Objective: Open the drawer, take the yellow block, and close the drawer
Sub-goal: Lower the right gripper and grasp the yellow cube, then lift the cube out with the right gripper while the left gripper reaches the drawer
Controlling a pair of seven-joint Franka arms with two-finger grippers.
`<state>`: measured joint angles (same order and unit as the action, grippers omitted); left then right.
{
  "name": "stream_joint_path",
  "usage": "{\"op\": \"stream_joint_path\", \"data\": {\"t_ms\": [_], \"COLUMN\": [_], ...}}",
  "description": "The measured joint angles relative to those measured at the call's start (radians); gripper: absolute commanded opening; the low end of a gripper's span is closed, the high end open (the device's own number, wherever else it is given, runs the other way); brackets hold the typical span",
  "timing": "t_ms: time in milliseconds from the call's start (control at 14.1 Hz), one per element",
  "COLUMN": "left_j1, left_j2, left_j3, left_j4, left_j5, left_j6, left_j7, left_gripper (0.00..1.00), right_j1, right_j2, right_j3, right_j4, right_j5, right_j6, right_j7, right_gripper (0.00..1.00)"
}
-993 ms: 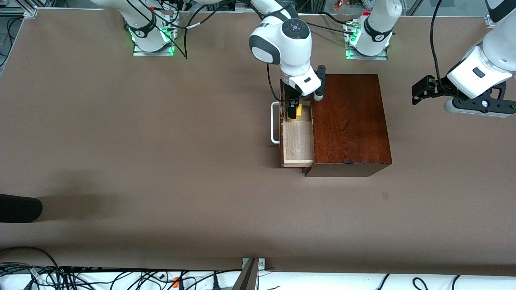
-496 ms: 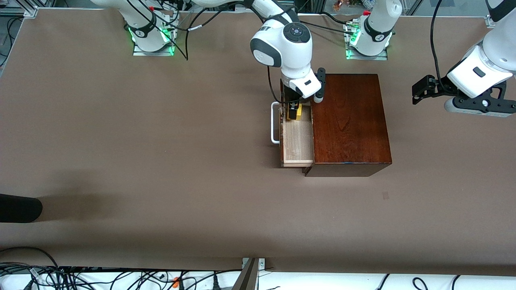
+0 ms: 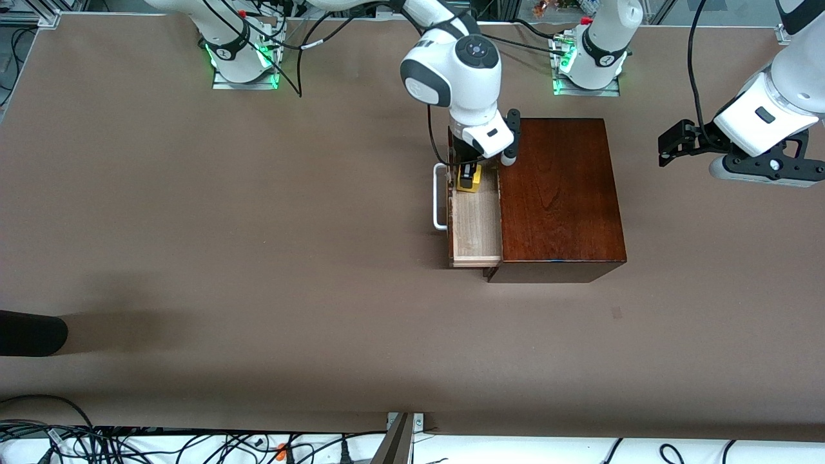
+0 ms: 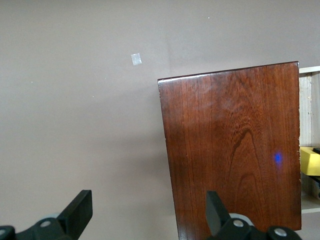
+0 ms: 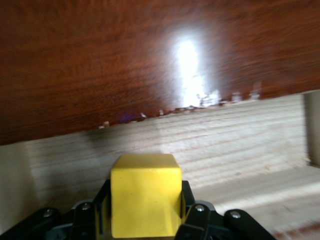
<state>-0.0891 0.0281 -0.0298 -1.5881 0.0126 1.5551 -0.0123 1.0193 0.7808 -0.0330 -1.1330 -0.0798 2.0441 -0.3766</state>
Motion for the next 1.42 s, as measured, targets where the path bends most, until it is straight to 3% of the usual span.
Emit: {"op": "stream_joint_path", "data": {"t_ms": [213,425,851,922,1134,1418], "left_j1": [-0.001,-0.002,-0.004,-0.011,-0.085,-0.239], "left_j2": [-0.001,-0.003,-0.003,-0.003,0.014,0.118], "left_j3": [0.000,0.000,-0.001,-0.007,-0.046,-0.069], "left_j4": [0.000,0.000,0.000,0.000,-0.003,0.032], "left_j5": [0.000,0.000,-0.001,-0.002,-0.045,-0.092], "left_j6": [-0.002,-0.002,-0.003,-0.004,-0.028,-0.018], "left_j7": [0.000,0.000,0.001,0.003,0.021,0.146], "left_gripper": [1.00,1.00,1.00,1.00,1.00,1.00], "right_j1": [-0.006,-0.062,-0.346,-0.374,-0.411,-0.581], "right_j2": [-0.027,-0.124,-0.247,-0.260,-0.286,-0.317], "right_j3": [-0.008,-0.020,-0.035,-0.073,-0.209,-0.222], "right_j4": [0.126,0.161,0.162,0.161,0.140,-0.032], "right_j5": [0.000,0.000,0.012,0.049,0.167,0.193], "right_j6": [-0.163,-0.261,-0.353,-0.359,-0.406,-0.402], "right_j7": [0.004,0.012,0.011,0.011,0.007,0.009], "right_gripper": [0.00,0.00,0.00,0.00,0.00,0.00]}}
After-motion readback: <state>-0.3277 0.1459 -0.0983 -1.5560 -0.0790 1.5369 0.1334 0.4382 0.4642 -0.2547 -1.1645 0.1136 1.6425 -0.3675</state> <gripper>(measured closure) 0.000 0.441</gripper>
